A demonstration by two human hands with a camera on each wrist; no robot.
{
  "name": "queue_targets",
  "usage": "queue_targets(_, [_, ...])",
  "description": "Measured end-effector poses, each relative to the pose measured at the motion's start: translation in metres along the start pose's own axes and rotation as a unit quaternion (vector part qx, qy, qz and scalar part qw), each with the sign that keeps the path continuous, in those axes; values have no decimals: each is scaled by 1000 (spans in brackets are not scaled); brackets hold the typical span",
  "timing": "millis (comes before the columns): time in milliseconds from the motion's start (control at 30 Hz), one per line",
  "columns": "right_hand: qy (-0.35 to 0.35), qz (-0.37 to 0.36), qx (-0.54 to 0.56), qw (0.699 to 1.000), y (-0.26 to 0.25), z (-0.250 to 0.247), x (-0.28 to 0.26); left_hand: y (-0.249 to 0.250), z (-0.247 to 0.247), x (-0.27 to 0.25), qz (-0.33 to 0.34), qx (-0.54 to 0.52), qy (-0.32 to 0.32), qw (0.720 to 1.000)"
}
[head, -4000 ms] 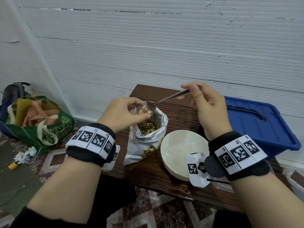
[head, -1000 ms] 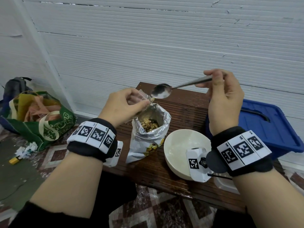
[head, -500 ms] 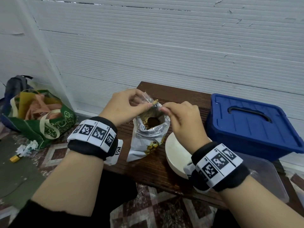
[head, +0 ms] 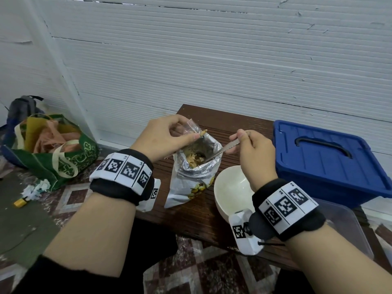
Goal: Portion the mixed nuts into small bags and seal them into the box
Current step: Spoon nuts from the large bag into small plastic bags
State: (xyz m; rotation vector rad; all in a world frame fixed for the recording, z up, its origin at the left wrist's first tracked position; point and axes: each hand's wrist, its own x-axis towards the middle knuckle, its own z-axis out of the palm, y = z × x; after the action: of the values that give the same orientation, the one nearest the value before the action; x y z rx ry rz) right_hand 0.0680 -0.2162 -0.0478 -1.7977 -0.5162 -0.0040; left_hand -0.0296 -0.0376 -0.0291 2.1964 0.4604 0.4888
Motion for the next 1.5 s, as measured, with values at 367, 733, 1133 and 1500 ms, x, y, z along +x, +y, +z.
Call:
queue_targets(367, [92,67,-9,993,-12,-20,16,4,-9,-4,6,6,-14,1000])
queue_targets(733, [136,64,-1,989,-28,-37,36,6,-15,-5,7,38,-20,999])
queue_targets(1133, [136,66,-3,989,-35,-34,42,5,-17,-5,4,36,-29,999])
queue_targets(1500, [103,57,-14,993,-41,-27,43,10,-10,-5,12,51,-52,997])
